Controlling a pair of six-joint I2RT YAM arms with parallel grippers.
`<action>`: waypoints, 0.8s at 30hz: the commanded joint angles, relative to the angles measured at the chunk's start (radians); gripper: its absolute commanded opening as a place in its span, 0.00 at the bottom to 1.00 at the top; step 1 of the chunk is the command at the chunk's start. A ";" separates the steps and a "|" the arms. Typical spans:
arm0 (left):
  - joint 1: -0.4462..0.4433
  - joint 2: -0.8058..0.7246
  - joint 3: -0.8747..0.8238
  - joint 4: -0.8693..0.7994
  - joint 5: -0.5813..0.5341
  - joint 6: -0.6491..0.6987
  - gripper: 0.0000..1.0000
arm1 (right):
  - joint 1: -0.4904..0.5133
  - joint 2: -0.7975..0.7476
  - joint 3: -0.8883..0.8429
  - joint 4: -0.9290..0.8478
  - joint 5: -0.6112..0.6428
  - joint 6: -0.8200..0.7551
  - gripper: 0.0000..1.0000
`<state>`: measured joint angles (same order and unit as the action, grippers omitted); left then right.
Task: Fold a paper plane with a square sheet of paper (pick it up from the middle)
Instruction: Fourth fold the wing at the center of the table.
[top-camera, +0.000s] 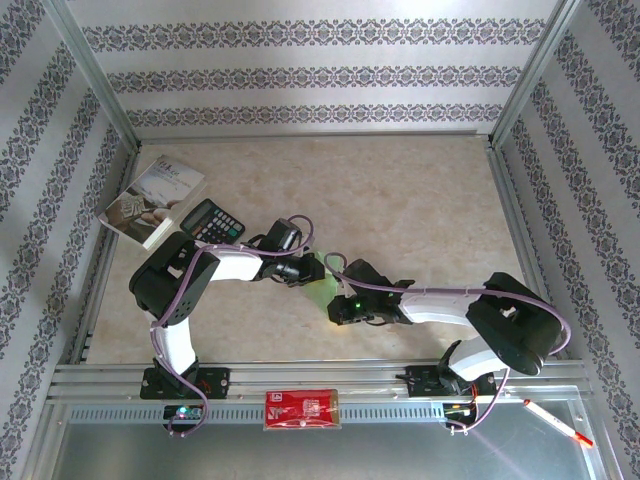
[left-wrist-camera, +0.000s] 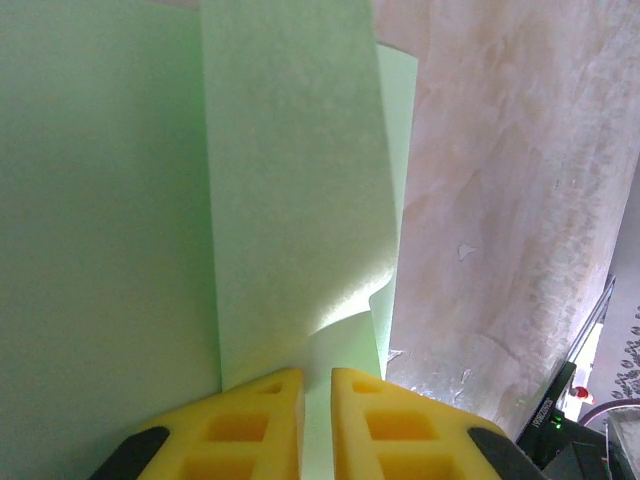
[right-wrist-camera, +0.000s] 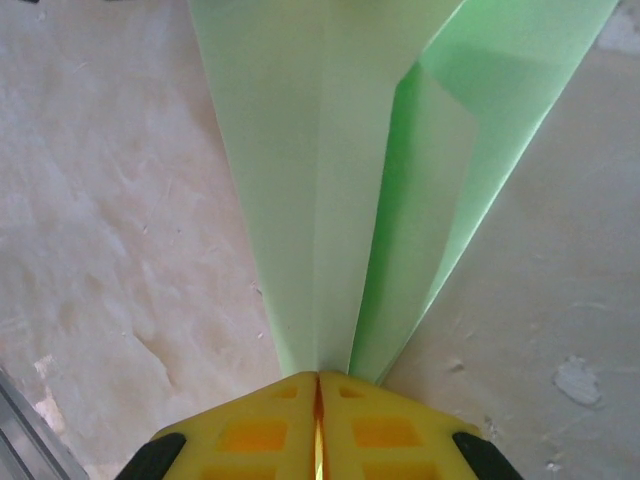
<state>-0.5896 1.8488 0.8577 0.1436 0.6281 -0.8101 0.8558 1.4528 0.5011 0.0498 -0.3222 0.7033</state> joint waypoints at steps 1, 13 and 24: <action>-0.007 0.080 -0.030 -0.119 -0.134 0.048 0.15 | 0.029 -0.006 -0.036 -0.162 -0.022 -0.001 0.10; -0.007 0.081 -0.033 -0.117 -0.135 0.049 0.15 | 0.038 -0.068 -0.041 -0.196 -0.040 -0.014 0.09; -0.007 0.072 -0.034 -0.106 -0.119 0.036 0.16 | -0.099 -0.250 -0.050 -0.090 -0.017 0.025 0.20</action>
<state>-0.5900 1.8484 0.8581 0.1440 0.6315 -0.8032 0.7673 1.2049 0.4290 -0.0589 -0.3676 0.7166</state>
